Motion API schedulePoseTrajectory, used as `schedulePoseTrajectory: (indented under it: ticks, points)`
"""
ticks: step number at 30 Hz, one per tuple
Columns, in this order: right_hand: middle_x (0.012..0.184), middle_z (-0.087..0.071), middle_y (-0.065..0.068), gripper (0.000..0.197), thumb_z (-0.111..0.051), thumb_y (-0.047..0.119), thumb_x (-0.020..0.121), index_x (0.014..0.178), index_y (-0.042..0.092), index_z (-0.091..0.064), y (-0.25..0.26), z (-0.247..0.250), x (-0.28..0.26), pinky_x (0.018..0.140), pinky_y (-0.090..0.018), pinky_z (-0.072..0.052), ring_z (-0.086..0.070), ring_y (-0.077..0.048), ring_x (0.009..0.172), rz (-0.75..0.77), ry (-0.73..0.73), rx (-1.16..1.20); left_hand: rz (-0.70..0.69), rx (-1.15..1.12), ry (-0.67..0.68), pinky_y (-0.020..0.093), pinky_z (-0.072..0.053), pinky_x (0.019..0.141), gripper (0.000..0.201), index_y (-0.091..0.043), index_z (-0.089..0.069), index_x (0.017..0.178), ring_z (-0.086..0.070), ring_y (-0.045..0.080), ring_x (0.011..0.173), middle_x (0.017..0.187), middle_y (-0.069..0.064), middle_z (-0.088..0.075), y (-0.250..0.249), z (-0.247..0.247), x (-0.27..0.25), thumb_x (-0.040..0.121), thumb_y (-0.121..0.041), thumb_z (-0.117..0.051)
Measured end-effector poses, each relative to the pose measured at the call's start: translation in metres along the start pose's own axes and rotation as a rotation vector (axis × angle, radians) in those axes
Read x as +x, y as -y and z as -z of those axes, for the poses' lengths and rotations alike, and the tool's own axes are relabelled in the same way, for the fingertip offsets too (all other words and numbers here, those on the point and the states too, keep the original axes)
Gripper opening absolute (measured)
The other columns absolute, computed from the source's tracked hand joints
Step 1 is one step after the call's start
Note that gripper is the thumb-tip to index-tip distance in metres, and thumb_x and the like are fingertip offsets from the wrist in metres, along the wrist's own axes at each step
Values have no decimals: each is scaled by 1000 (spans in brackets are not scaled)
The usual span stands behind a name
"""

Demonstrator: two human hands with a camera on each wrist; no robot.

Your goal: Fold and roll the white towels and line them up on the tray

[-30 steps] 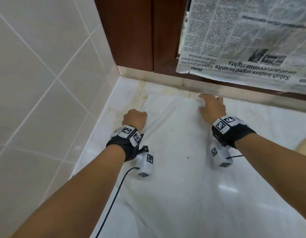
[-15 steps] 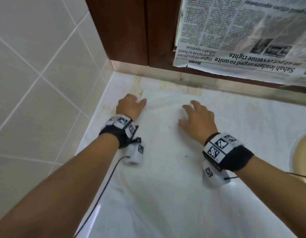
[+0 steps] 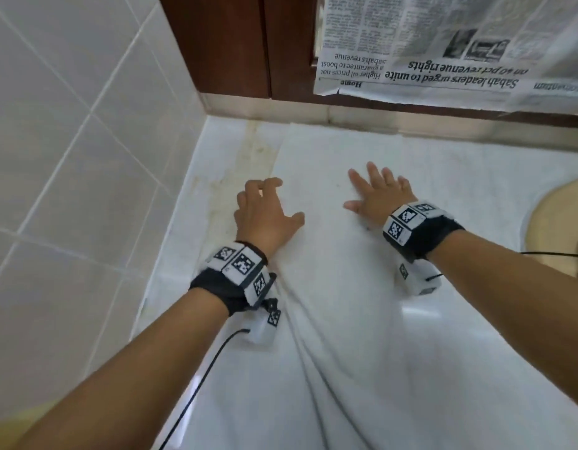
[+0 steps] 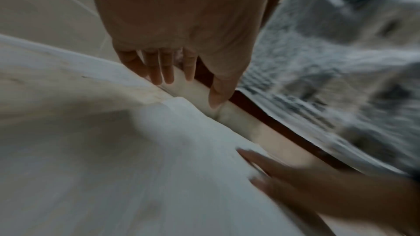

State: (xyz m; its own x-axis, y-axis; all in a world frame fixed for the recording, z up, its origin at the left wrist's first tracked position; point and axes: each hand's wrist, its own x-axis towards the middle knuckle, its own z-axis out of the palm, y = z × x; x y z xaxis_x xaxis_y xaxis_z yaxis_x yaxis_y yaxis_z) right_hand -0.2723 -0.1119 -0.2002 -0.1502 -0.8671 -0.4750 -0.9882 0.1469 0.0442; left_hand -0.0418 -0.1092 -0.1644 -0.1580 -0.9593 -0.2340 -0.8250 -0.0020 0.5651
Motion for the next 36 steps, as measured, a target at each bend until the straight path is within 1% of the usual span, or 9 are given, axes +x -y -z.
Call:
schedulePoseTrajectory:
  ticks: [4, 7, 11, 17, 27, 29, 32, 34, 36]
  points:
    - [161, 2, -13, 64, -41, 42, 99, 152, 17, -14, 25, -6, -48, 119, -44, -7, 0, -32, 148, -26, -183, 57, 20, -117, -21, 31, -31, 102, 66, -20, -41, 131, -30, 23, 124, 130, 2, -32, 12, -19, -92, 77, -41, -73]
    - [161, -2, -13, 67, -39, 51, 96, 150, 17, -18, 53, -39, -114, 117, -44, -13, -6, -32, 147, 95, -119, 117, 89, -208, 44, 26, -38, 84, 51, -20, -45, 111, -49, 19, 105, 113, -2, -44, 23, -32, -143, 77, -46, -72]
    - [160, 17, -11, 82, -34, 62, 94, 154, 21, 5, 52, -80, -164, 118, -46, -10, 8, -30, 148, 4, 54, 140, 146, -84, 242, 28, -42, 74, 51, -16, -57, 95, -60, 19, 96, 98, -2, -65, 28, -51, -183, 79, -65, -59]
    - [158, 23, -10, 85, -38, 58, 96, 153, 20, 14, 47, -75, -159, 118, -48, -10, 13, -31, 147, -78, 83, 145, -40, 126, 299, 32, -45, 74, 64, -12, -63, 97, -61, 30, 97, 103, 10, -66, 4, -81, -224, 81, -73, -49]
    - [159, 20, -10, 89, -44, 59, 93, 153, 21, 11, 6, -64, -125, 118, -53, -12, 12, -33, 147, -192, 80, 230, 23, 149, 321, 31, -42, 75, 17, -12, -57, 91, -58, 31, 103, 112, 11, -62, -36, -86, -171, 88, -29, -54]
    - [159, 20, -10, 90, -45, 59, 93, 153, 21, 10, -10, -59, -113, 118, -53, -11, 13, -34, 147, -196, 80, 239, 1, 56, 361, 31, -39, 80, 30, -6, -62, 103, -57, 31, 106, 113, 13, -63, -37, -87, -161, 94, -31, -50]
    - [159, 19, -10, 92, -47, 59, 92, 153, 20, 9, -38, -51, -96, 118, -53, -11, 12, -34, 147, -192, 72, 230, 27, -429, 466, 32, -40, 76, 33, -7, -65, 82, -58, 27, 87, 88, 13, -63, -17, -72, -163, 93, -37, -57]
    - [160, 18, -10, 92, -50, 58, 91, 154, 20, 7, -53, -46, -87, 117, -53, -12, 11, -34, 147, -157, 63, 218, 134, -840, 597, 34, -49, 79, 28, -8, -68, 79, -63, 24, 84, 87, 10, -69, 2, -54, -170, 92, -31, -62]
    - [160, 18, -8, 91, -53, 53, 92, 154, 22, 6, -64, -38, -83, 116, -53, -13, 11, -32, 148, -111, 75, 202, 239, -1010, 764, 28, -56, 74, 23, -8, -74, 79, -69, 17, 78, 86, 8, -73, 27, -34, -174, 88, -23, -59]
